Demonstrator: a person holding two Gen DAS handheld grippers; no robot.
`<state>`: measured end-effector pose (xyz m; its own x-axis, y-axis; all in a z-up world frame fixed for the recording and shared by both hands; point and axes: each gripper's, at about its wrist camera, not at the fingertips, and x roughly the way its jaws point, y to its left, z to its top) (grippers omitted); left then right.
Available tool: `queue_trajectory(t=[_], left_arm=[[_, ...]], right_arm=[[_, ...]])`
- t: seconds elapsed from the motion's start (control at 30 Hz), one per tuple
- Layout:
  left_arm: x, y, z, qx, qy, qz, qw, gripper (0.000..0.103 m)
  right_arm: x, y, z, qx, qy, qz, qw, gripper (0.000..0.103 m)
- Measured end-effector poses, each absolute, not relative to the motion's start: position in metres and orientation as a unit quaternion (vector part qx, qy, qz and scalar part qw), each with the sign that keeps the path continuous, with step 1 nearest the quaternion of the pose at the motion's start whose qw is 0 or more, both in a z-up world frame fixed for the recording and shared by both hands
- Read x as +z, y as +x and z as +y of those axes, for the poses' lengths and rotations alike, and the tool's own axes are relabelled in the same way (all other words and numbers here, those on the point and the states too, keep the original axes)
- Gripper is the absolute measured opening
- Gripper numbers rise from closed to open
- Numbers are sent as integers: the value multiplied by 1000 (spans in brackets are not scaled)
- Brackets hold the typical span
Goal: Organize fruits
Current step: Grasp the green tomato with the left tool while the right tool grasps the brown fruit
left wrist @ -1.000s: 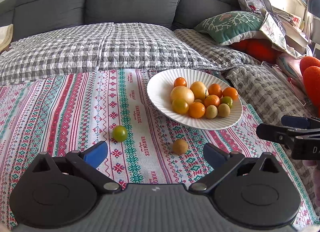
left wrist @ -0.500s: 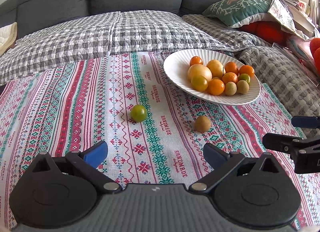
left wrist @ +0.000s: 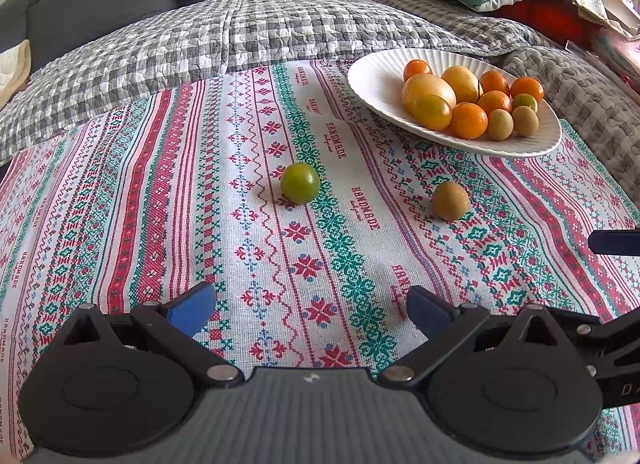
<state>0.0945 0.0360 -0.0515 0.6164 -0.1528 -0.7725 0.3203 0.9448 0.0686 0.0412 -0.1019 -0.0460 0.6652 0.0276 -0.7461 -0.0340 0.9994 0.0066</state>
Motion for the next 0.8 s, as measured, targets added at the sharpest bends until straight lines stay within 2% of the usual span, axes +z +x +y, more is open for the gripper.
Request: queue_trajectory(t=[0.3,0.57,0.67,0.8], left_arm=[[-57,108,36,-154,101,360,915,99],[-61,125,35,-153,77,339,925,96],[-60,129,33,-149,71,333,928,89],[-59,132,33,-145,58,329,931,74]], right_arm=[[-56,47,-96,27,-19,399,916,103],[-57,56,-93,36,-24,378,925,103],[-58,59,-92,41,-27,372,927,103],[-59,63,-89,45,-31,364,930,103]])
